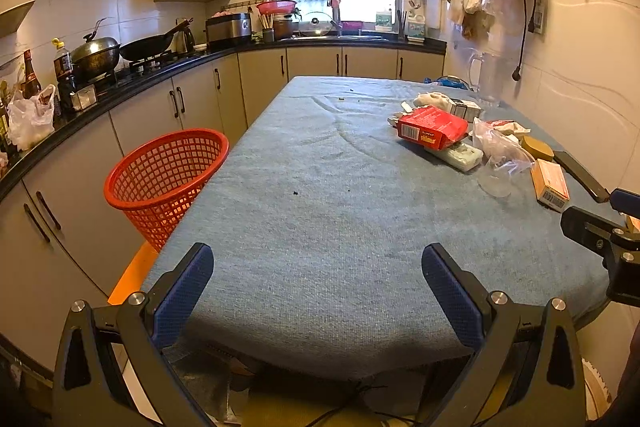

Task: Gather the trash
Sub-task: 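Move both tools over the table toward the trash items, then grasp the clear plastic cup with the left tool while the right tool grasps the orange medicine box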

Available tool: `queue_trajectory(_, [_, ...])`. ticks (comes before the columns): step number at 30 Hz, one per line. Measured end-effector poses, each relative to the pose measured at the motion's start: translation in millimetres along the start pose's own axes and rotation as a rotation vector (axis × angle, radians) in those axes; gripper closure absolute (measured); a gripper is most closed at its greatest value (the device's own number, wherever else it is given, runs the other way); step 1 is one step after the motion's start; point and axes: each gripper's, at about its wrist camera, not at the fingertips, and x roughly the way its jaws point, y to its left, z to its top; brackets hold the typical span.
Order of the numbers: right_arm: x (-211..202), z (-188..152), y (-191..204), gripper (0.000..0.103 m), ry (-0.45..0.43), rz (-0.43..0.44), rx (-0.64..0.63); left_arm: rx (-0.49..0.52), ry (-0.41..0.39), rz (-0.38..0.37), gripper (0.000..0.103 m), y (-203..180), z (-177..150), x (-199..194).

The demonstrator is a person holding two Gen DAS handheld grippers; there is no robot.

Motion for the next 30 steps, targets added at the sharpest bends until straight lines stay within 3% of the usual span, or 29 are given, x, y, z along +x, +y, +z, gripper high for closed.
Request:
queue_trajectory(17, [9.5,-1.9,-10.8,0.000,0.033,0.000,0.010,0.022,0.016,-0.026,0.000,-6.9,7.5,7.0])
queue_trajectory(24, [11.8,10.1,-58.4,0.000,0.039,-0.020,0.100,0.052,0.043,-0.111,0.000,-22.8,31.8,24.9])
queue_trajectory(30, [22.5,21.1,-107.2,0.004,0.069,0.056,0.236,0.103,0.070,-0.233,0.000,-51.4,56.1,39.8])
